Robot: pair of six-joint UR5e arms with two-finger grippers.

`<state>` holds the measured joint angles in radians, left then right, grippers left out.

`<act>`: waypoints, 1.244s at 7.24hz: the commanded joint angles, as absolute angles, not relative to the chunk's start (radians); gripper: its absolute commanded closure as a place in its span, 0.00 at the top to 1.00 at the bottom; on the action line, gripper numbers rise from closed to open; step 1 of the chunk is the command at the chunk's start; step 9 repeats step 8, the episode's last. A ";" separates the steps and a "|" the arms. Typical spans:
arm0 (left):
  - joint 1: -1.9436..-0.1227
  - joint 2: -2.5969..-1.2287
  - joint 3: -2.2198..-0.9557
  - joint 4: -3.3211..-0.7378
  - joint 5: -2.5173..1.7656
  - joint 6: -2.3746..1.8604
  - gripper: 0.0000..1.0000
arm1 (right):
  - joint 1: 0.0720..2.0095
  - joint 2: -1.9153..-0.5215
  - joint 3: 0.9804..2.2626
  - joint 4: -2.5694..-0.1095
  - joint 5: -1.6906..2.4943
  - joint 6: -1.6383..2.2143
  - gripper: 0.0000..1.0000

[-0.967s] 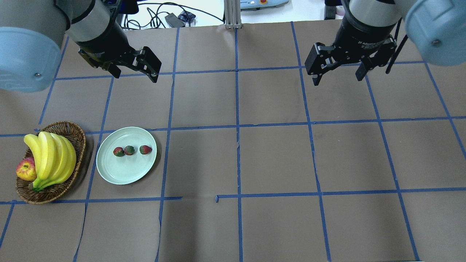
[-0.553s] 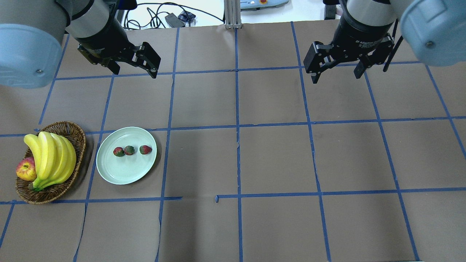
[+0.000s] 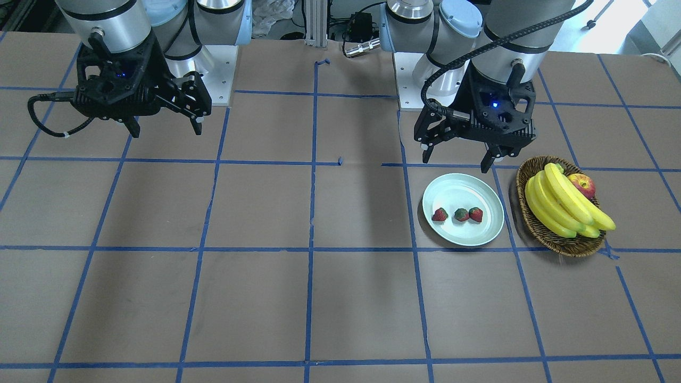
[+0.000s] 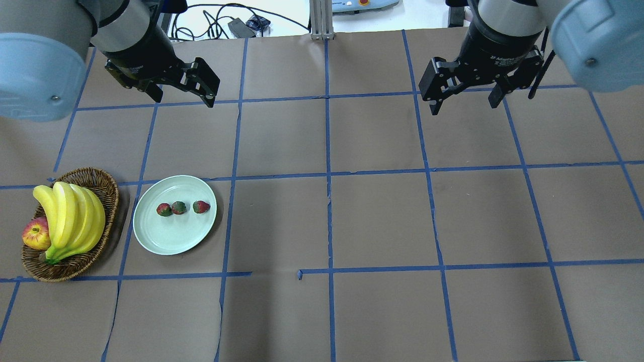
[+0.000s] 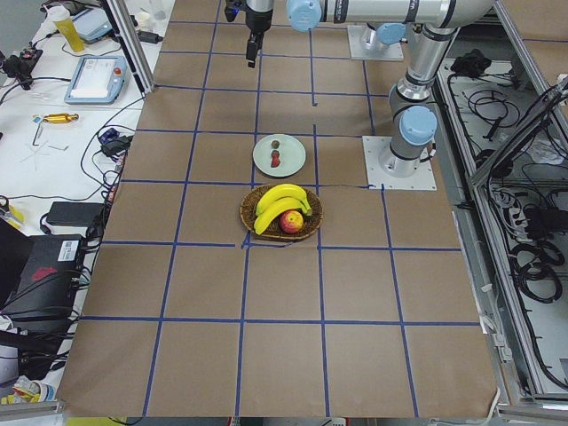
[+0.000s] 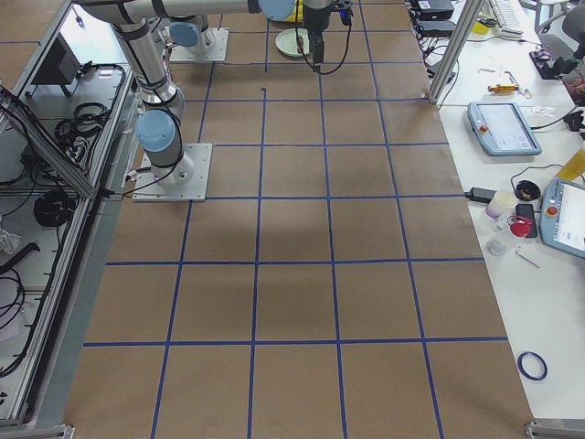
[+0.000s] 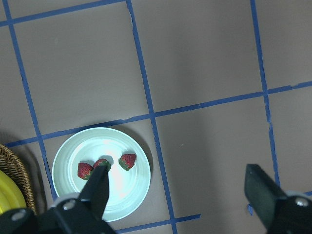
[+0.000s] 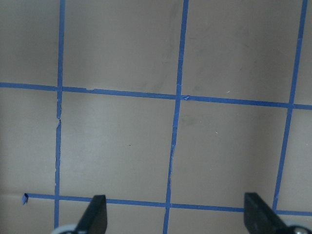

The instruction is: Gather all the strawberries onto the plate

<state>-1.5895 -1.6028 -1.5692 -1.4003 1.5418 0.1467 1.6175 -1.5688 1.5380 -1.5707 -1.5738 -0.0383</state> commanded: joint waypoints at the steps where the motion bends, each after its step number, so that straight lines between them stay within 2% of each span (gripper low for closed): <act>1: -1.583 -1.594 -1.536 -1.469 1.534 0.141 1.00 | 1.617 -1.569 1.540 -1.571 -1.574 -0.038 1.00; 9: -1.555 -1.601 -1.539 -1.493 1.540 0.086 1.00 | 1.617 -1.569 1.540 -1.572 -1.574 -0.038 1.00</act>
